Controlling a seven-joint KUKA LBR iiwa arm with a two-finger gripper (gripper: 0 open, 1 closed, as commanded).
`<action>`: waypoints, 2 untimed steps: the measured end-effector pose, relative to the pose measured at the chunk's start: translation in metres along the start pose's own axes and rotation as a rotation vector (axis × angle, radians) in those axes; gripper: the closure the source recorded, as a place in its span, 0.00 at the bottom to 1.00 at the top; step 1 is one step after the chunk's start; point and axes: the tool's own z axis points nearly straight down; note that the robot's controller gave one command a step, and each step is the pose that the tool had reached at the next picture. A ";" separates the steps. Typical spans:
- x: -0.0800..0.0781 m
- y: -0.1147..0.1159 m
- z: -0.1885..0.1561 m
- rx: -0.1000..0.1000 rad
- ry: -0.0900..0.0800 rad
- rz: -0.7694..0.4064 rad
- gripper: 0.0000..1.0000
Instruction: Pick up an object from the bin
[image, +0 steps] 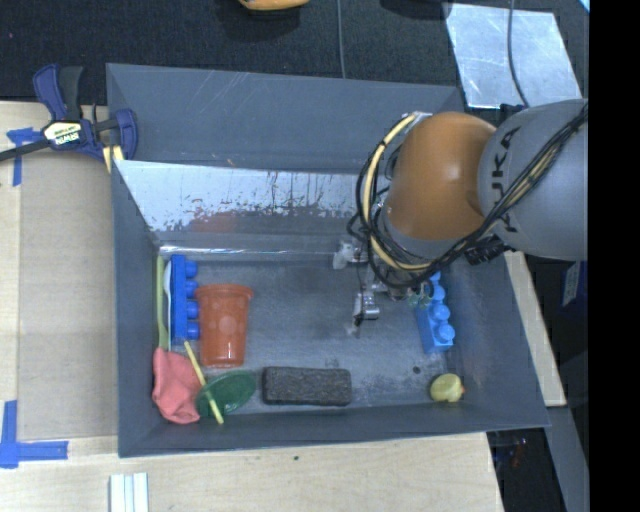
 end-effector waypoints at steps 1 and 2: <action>-0.002 0.000 -0.005 0.000 -0.008 0.000 0.00; 0.045 0.053 0.052 0.001 -0.012 -0.259 0.00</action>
Offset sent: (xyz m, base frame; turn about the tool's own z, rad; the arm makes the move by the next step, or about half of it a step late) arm -0.0563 0.0643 -0.0639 -0.3114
